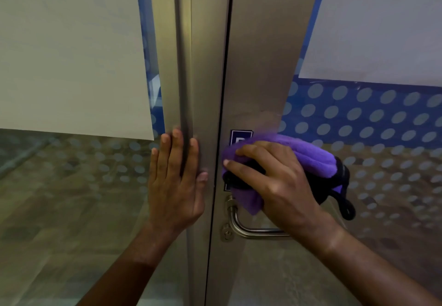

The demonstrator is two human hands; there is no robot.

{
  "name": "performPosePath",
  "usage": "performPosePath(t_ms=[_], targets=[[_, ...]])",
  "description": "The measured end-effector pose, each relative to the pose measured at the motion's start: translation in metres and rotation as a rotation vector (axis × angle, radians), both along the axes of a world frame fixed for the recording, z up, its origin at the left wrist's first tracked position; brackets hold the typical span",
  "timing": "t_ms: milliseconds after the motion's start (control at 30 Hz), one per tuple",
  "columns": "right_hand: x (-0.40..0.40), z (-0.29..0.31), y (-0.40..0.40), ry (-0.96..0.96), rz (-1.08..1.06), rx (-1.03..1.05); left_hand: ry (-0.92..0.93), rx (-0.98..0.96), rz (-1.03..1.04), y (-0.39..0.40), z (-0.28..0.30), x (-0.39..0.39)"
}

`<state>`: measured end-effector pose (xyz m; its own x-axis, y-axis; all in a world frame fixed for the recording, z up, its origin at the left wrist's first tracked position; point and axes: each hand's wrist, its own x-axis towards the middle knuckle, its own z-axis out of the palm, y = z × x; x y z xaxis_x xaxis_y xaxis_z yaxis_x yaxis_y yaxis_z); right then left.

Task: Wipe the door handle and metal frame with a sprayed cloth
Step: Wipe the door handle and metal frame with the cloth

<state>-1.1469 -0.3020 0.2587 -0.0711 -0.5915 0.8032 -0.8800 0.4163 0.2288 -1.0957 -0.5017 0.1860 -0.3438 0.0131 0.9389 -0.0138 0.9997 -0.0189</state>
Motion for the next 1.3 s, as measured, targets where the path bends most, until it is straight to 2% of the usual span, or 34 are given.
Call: performPosePath(t_ms=[67, 233, 300, 400, 467, 667, 733, 867, 933, 1033, 1200, 1300], targets=[[-0.002, -0.004, 0.01, -0.028, -0.025, -0.049, 0.0, 0.001, -0.002, 0.0, 0.001, 0.0], [0.003, 0.011, -0.018, -0.085, -0.105, -0.395, 0.0, 0.011, -0.01, 0.001, 0.002, 0.001], [0.005, 0.016, -0.026, -0.066, -0.076, -0.35, 0.001, 0.009, -0.01, 0.001, 0.001, 0.002], [0.003, 0.009, -0.014, -0.036, -0.02, -0.143, 0.006, 0.004, 0.0, 0.002, 0.001, 0.001], [0.002, 0.001, 0.0, -0.027, -0.033, -0.108, 0.011, 0.0, -0.004, 0.001, 0.002, 0.0], [0.006, 0.01, -0.023, -0.111, -0.124, -0.407, 0.008, 0.002, -0.001, 0.0, 0.0, 0.0], [0.008, 0.015, -0.031, -0.082, -0.097, -0.364, 0.004, 0.002, -0.006, 0.001, 0.0, 0.0], [0.014, 0.013, -0.014, -0.07, -0.05, -0.052, 0.014, 0.0, -0.004, 0.0, 0.0, -0.001], [0.015, 0.013, 0.0, -0.118, -0.037, 0.003, 0.013, -0.001, -0.005, 0.0, 0.0, 0.0], [0.019, 0.017, 0.027, -0.269, 0.008, -0.166, 0.012, 0.003, -0.008, 0.0, 0.0, 0.0], [0.036, 0.046, 0.06, -0.626, 0.144, -0.735, 0.017, 0.012, -0.006, -0.001, -0.001, -0.001], [0.029, 0.075, 0.08, -0.756, 0.153, -0.935, 0.022, 0.01, -0.006, 0.001, 0.001, -0.001]])
